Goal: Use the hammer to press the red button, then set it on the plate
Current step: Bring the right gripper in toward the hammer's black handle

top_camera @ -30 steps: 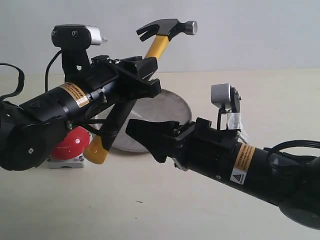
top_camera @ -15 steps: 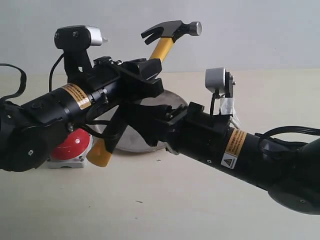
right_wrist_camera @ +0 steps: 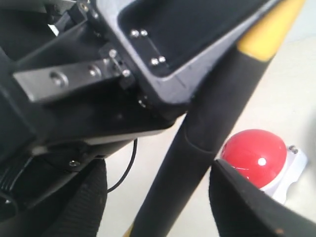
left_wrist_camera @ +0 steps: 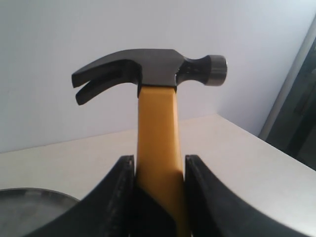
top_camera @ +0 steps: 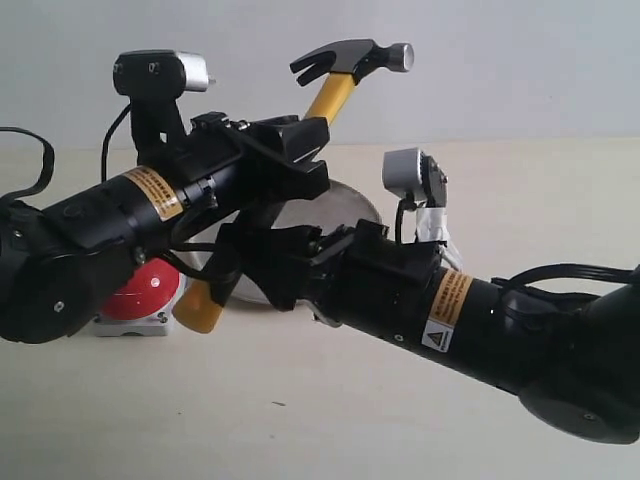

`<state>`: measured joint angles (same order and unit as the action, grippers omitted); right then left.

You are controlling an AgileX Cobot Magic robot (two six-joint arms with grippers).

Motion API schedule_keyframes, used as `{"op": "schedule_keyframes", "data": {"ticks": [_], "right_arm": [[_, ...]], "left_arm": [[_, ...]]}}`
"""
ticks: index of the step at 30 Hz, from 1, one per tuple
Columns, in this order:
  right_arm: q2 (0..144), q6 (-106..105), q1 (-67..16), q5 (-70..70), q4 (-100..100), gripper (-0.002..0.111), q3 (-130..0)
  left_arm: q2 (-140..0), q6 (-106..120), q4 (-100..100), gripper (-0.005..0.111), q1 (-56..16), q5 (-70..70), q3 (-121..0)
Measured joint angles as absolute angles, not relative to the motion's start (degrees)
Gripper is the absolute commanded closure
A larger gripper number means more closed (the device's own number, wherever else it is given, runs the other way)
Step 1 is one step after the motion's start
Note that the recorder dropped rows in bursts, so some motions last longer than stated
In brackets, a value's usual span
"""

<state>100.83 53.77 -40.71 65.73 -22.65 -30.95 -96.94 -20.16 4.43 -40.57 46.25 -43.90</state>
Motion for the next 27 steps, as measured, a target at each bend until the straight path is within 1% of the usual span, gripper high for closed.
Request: {"op": "schedule_keyframes", "data": {"ticks": [9, 16, 27], "right_arm": [[100.8, 53.3, -41.9, 63.0, -17.6, 0.05, -31.0], [100.8, 54.8, -41.9, 62.7, -16.6, 0.05, -31.0], [100.9, 56.7, -41.9, 58.5, -17.3, 0.05, -34.0]], "left_arm": [[-96.9, -21.1, 6.9, 0.107, -40.6, 46.8, -43.9], [-96.9, -21.3, 9.0, 0.107, -40.6, 47.7, -43.9], [-96.7, -21.9, 9.6, 0.107, -40.6, 48.9, -44.1]]}}
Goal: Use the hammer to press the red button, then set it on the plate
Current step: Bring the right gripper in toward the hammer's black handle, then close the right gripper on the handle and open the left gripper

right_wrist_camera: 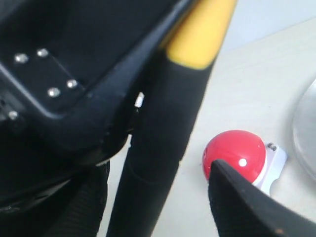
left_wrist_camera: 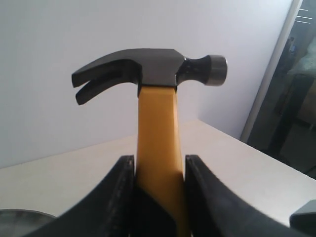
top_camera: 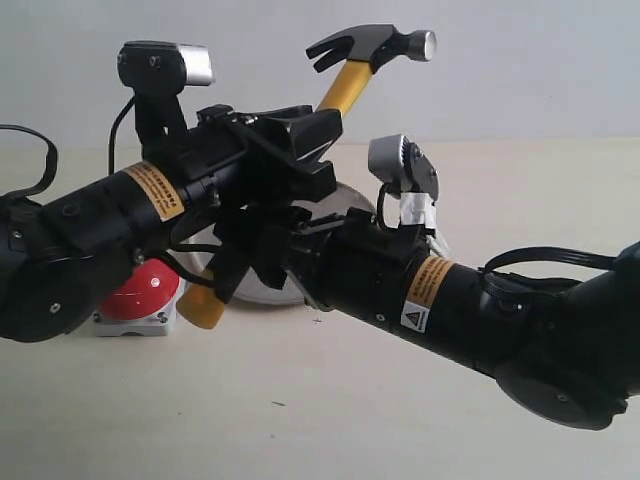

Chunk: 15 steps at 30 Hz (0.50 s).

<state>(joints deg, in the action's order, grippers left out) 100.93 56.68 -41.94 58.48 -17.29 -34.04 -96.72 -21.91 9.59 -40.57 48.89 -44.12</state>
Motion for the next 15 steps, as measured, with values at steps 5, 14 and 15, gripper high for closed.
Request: {"op": "schedule_keyframes", "data": {"ticks": [5, 14, 15], "right_arm": [[100.9, 57.0, -41.9, 58.4, -17.1, 0.052, -34.0], [100.9, 57.1, -41.9, 59.2, -17.2, 0.059, -34.0], [100.9, 57.1, -41.9, 59.3, -17.2, 0.059, -34.0]], "left_arm": [[-96.7, -22.1, 9.6, 0.107, -40.6, 49.0, -44.1], [-96.7, -21.9, 11.7, 0.107, -40.6, 49.4, -44.1], [-96.7, -21.9, 11.8, 0.107, -40.6, 49.5, -44.1]]}}
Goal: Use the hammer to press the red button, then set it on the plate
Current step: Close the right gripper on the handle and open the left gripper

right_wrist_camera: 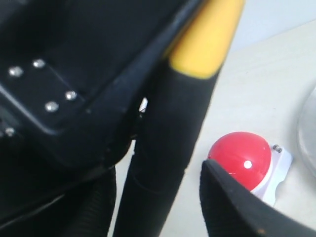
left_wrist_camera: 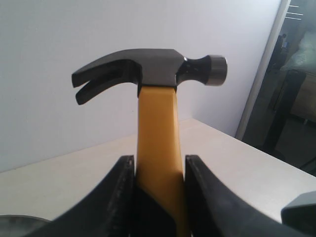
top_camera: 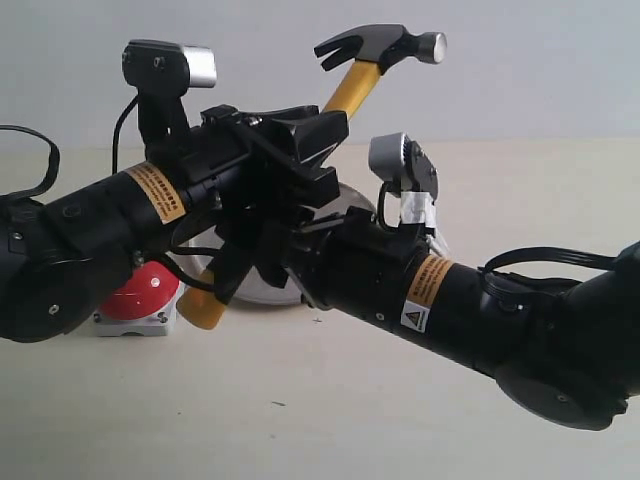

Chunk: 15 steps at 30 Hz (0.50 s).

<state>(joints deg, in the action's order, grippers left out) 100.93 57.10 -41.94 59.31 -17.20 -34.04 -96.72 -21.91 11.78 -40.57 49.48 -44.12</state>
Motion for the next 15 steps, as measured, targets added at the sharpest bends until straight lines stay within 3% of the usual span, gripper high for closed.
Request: {"op": "schedule_keyframes", "data": {"ticks": [9, 15], "right_arm": [[100.9, 57.1, -41.9, 60.3, -17.3, 0.063, -34.0], [100.9, 59.6, -41.9, 61.2, -17.4, 0.095, -34.0]], "left_arm": [[-96.6, -21.9, 13.0, 0.107, -40.6, 49.7, -44.3], [-96.6, -21.7, 13.5, 0.107, -40.6, 49.7, -44.4]]}}
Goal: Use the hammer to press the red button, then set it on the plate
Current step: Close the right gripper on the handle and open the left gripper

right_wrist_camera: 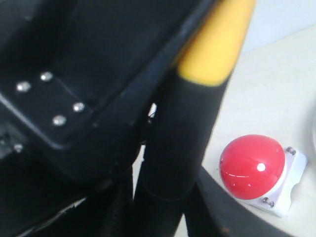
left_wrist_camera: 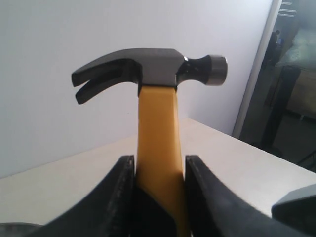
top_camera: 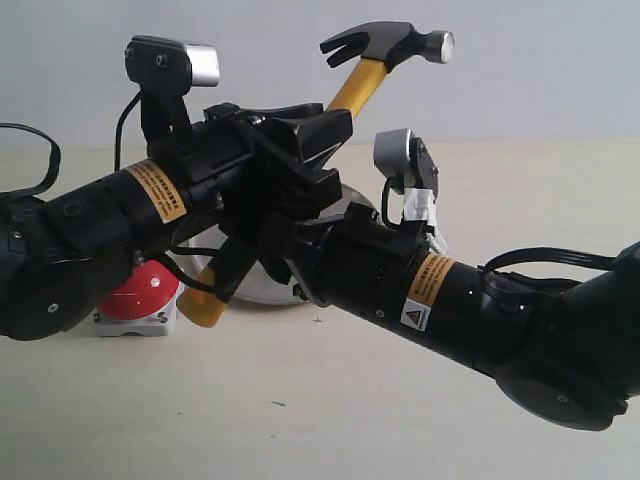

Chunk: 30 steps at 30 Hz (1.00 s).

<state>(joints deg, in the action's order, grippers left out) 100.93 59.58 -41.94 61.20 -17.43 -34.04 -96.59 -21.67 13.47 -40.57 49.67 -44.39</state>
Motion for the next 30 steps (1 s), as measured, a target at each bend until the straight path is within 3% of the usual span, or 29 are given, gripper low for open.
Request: {"op": "schedule_keyframes", "data": {"ticks": [3, 18, 30], "right_arm": [[101.0, 60.2, -41.9, 61.4, -17.6, 0.108, -34.0], [101.0, 60.6, -41.9, 61.5, -17.8, 0.108, -34.0], [101.0, 58.2, -41.9, 60.7, -17.8, 0.108, -34.0]], "left_arm": [[-96.6, -21.5, 13.7, 0.107, -40.6, 49.7, -44.4], [-96.4, -21.3, 13.7, 0.106, -40.6, 49.7, -44.4], [-96.4, -19.0, 15.0, 0.066, -39.8, 49.9, -44.4]]}}
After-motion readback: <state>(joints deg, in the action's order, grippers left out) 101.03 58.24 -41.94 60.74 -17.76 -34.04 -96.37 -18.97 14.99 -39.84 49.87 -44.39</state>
